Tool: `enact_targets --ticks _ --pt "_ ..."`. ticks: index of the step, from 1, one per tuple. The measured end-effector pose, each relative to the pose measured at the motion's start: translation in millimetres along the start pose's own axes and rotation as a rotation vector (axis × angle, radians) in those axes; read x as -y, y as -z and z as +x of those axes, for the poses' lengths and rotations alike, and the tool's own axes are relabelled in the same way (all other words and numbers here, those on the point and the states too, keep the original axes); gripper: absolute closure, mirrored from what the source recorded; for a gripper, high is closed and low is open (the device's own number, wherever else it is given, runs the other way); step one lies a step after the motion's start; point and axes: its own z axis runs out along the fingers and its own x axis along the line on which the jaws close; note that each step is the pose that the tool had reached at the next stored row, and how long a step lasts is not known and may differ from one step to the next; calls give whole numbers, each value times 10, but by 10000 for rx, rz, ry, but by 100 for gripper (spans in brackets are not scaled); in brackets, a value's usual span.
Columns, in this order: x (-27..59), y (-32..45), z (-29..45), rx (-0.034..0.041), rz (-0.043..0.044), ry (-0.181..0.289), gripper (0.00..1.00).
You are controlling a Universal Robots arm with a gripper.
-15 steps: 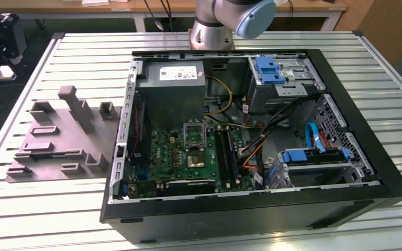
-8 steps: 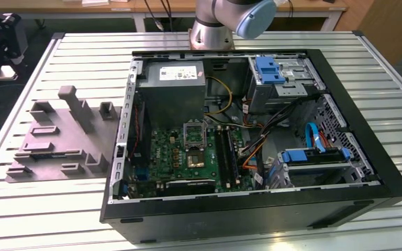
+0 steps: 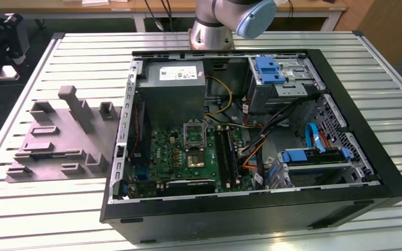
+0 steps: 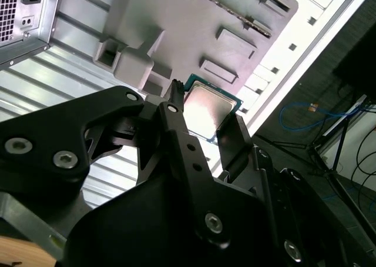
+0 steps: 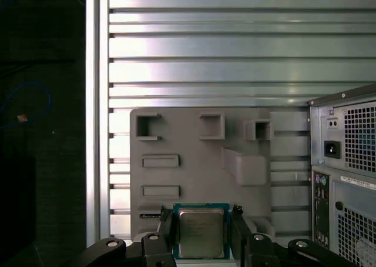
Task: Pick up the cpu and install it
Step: 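Pick up the cpu and move it towards the insertion slot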
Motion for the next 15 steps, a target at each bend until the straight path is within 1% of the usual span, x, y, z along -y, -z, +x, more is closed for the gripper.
enact_targets --ticks 15 --pt "-1 0 -54 -1 1 0 53"
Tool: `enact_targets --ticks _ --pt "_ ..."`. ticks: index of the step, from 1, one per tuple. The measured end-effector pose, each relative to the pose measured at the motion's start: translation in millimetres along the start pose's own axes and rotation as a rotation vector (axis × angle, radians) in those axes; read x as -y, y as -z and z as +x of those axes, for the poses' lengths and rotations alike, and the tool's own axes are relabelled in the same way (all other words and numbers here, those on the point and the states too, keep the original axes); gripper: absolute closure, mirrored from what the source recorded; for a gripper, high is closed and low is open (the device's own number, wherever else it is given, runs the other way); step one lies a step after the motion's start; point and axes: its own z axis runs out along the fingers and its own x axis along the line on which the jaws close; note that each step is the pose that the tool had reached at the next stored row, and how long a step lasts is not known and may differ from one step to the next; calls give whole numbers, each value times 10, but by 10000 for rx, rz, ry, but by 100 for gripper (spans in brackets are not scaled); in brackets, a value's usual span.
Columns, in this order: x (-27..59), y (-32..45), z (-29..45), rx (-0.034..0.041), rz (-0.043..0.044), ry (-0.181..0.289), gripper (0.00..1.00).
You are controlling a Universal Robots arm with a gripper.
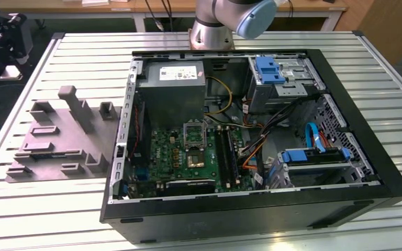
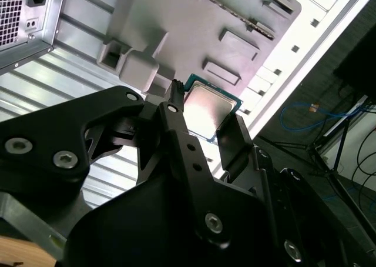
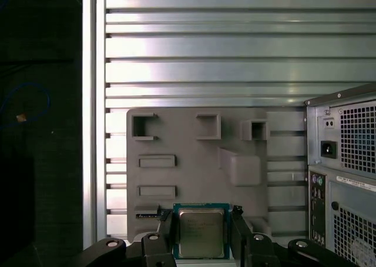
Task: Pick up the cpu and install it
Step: 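Pick up the cpu and move it towards the insertion slot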
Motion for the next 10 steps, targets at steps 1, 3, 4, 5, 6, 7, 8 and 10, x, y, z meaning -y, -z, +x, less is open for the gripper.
enact_targets --ticks 1,3,4,5,6,7,8,10 --pt "0 0 -4 0 0 -1 53" --pt "0 0 -14 0 0 0 53" --pt "-1 0 -19 0 0 0 53" --pt "-1 0 -26 -1 0 0 53" --pt "-1 0 -31 0 0 0 53" --pt "-1 -1 -37 0 0 0 53" --pt "-2 -1 -42 0 0 -1 53" --pt "-2 -1 -53 0 0 0 53"
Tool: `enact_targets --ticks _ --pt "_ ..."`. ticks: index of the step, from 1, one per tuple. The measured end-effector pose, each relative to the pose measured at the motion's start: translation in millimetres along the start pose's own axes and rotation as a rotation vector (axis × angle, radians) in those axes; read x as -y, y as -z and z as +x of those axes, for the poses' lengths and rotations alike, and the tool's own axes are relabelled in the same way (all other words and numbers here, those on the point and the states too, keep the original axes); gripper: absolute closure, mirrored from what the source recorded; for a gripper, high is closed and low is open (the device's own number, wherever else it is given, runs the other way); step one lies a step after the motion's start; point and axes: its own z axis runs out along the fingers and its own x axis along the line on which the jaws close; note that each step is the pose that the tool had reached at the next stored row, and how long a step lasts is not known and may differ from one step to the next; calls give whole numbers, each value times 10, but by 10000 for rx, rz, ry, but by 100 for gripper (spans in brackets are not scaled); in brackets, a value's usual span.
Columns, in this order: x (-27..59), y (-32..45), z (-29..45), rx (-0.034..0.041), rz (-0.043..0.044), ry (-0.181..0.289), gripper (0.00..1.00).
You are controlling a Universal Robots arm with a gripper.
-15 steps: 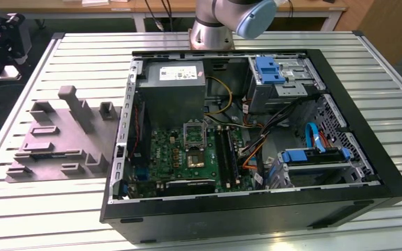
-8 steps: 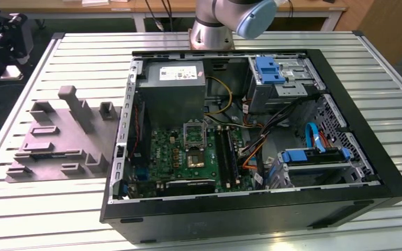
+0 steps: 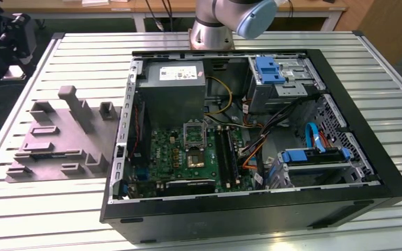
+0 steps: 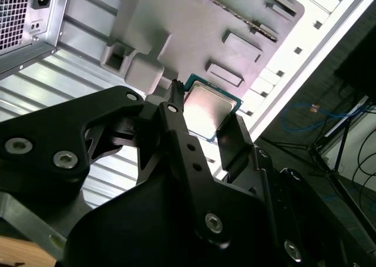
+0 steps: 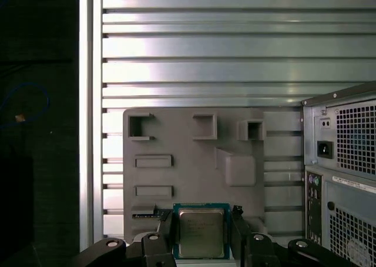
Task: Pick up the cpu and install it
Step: 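Pick up the cpu and move it towards the insertion slot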
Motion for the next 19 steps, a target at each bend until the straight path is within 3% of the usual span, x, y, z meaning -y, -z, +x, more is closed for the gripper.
enact_targets --ticks 19 --pt "-2 -2 -70 1 -1 0 53"
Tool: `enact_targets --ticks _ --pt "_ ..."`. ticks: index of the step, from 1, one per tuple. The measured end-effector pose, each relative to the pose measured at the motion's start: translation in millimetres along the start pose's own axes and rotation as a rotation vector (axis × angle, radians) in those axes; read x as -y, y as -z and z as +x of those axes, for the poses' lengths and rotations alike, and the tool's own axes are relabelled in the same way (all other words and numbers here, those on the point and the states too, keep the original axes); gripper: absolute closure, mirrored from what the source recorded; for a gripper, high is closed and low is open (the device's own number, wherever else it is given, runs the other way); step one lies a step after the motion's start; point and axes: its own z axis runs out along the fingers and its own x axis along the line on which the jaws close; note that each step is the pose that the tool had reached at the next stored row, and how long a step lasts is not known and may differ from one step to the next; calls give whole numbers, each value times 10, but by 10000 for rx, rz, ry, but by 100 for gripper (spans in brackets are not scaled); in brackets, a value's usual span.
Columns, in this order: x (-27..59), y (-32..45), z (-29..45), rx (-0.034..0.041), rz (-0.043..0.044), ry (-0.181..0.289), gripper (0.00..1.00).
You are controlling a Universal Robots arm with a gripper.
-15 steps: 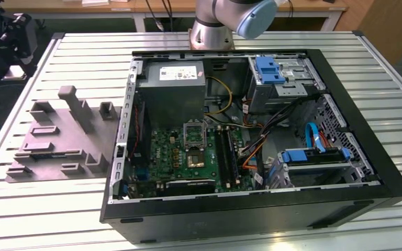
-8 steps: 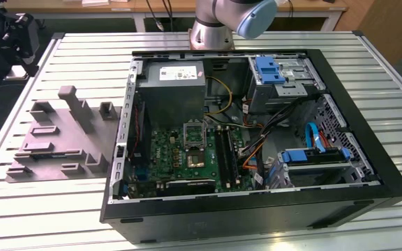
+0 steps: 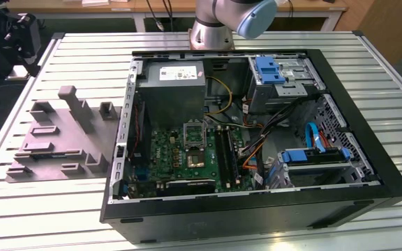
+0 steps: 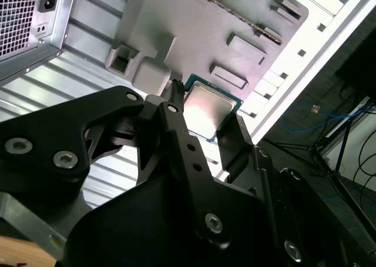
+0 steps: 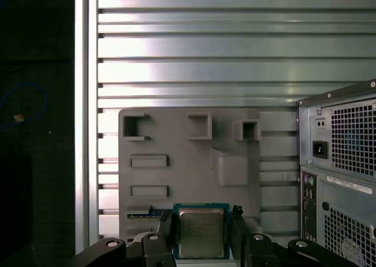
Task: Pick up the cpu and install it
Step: 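Pick up the cpu and move it towards the insertion slot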
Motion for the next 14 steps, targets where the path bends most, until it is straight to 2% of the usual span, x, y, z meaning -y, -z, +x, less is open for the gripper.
enact_targets --ticks 14 --pt "-1 -1 -45 0 0 0 53"
